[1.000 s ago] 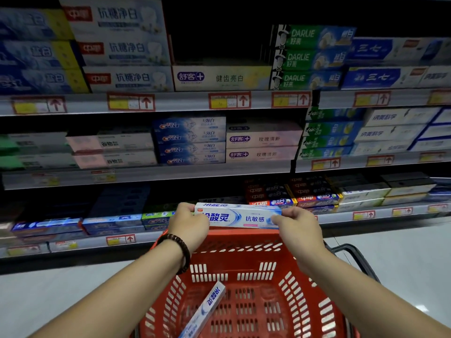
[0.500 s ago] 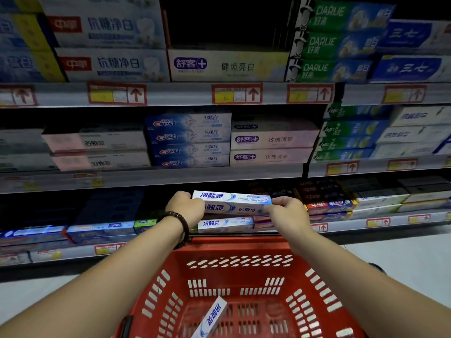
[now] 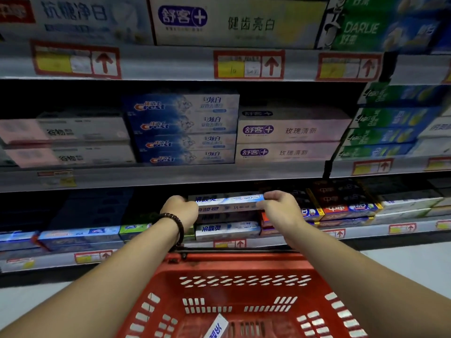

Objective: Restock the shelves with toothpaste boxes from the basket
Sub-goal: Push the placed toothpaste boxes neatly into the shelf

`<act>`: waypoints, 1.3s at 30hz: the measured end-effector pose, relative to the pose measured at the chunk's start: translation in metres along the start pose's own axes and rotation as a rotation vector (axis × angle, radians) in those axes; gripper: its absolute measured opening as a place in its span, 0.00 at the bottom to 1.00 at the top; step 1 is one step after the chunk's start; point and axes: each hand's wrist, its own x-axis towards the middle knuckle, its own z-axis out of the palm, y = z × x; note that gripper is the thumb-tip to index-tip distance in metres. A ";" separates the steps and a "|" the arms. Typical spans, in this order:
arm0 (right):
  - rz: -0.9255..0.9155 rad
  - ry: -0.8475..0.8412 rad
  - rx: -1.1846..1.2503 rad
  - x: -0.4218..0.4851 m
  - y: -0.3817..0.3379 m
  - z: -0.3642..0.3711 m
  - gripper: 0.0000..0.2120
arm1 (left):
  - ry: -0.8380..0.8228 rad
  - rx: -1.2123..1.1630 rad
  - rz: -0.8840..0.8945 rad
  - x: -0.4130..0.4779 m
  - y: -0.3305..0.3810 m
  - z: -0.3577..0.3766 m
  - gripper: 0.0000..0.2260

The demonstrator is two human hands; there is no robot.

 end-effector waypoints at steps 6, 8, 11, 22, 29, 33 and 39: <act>0.078 -0.005 0.031 0.027 0.013 0.016 0.11 | -0.001 -0.008 -0.029 0.027 -0.014 0.014 0.06; 0.102 -0.011 0.063 0.032 0.018 0.020 0.10 | 0.018 -0.028 -0.043 0.033 -0.017 0.016 0.06; 0.155 -0.036 0.085 0.036 0.022 0.020 0.12 | 0.005 -0.060 -0.055 0.040 -0.018 0.020 0.05; 0.201 -0.059 0.093 0.055 0.031 0.021 0.10 | -0.076 -0.158 -0.083 0.061 -0.021 0.038 0.03; 0.195 -0.060 0.144 0.064 0.035 0.023 0.07 | -0.111 -0.163 -0.116 0.061 -0.019 0.045 0.08; 0.202 -0.080 0.148 0.066 0.035 0.025 0.11 | -0.144 -0.148 -0.144 0.060 -0.021 0.047 0.09; 0.208 -0.099 0.128 0.067 0.036 0.029 0.10 | -0.155 -0.136 -0.154 0.062 -0.023 0.047 0.08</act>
